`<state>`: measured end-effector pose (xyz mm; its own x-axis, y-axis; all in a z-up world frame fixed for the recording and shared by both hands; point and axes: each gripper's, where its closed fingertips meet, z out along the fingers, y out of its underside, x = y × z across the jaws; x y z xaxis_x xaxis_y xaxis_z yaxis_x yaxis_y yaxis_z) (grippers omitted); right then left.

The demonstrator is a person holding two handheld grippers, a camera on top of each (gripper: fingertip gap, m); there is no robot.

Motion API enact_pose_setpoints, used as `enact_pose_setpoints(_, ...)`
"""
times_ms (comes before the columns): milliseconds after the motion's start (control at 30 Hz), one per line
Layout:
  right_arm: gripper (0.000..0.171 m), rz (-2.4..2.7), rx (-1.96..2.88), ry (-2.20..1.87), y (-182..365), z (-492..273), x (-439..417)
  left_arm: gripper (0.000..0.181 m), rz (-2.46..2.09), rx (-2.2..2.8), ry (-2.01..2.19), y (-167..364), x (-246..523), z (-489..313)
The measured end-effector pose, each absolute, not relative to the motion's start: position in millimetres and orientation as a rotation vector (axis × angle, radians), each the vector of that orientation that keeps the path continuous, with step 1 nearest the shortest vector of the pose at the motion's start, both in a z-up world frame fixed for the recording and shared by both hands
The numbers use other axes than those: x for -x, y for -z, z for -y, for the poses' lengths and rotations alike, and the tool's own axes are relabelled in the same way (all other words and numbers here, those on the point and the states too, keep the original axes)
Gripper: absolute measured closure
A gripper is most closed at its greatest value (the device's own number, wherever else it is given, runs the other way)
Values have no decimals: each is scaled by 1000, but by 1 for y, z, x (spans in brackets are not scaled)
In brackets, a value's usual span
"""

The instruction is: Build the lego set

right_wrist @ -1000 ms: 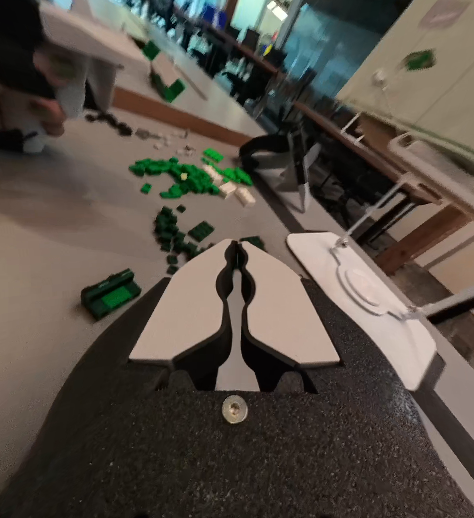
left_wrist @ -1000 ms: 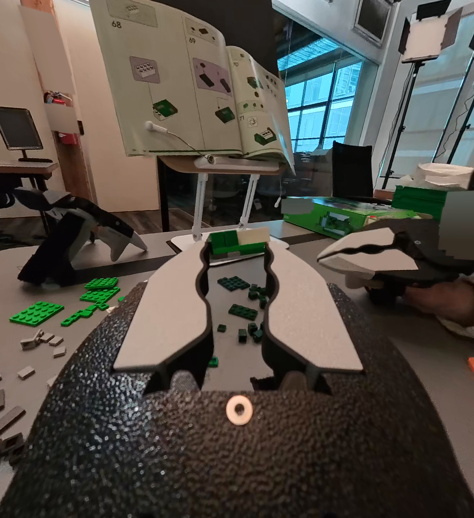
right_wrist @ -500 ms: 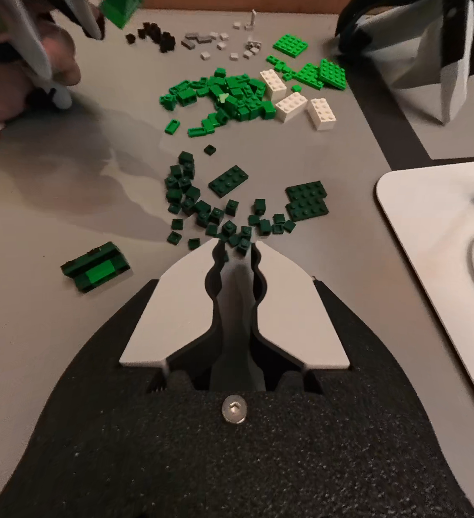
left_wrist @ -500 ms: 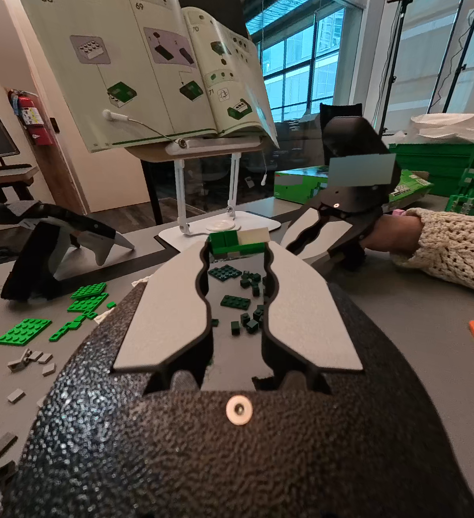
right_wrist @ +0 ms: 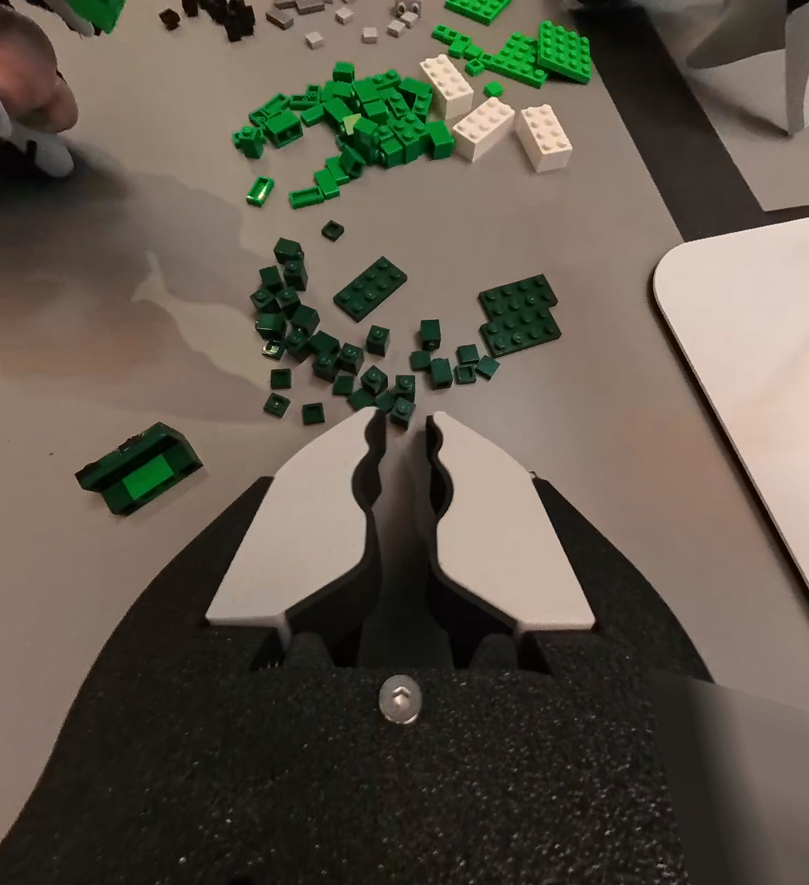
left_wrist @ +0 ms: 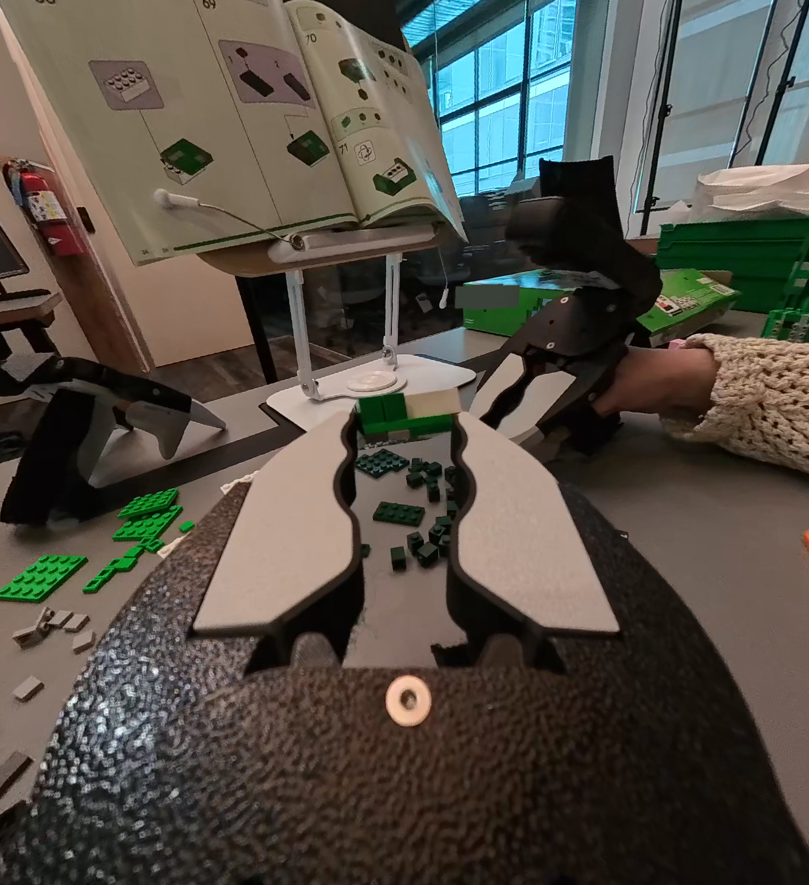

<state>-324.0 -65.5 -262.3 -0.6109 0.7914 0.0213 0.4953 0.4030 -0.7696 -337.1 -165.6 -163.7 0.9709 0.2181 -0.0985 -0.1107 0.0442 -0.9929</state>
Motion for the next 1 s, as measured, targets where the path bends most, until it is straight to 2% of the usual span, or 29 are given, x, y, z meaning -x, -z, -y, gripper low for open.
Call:
enact_pose_setpoints(100, 169, 2280, 1097, -1049, 262, 66, 324, 145, 84, 1498, -268, 163, 337, 166)
enact_pose_setpoints(167, 171, 2275, 1085, -1040, 262, 66, 324, 145, 83, 1490, -275, 162, 337, 167)
enact_pose_setpoints(467, 157, 2291, 1045, -1047, 261, 70, 325, 145, 60, 1515, -287, 164, 334, 164)
enact_pose_setpoints(1000, 163, 2250, 1005, -999, 259, 69, 329, 145, 53, 1531, -283, 167, 333, 162)
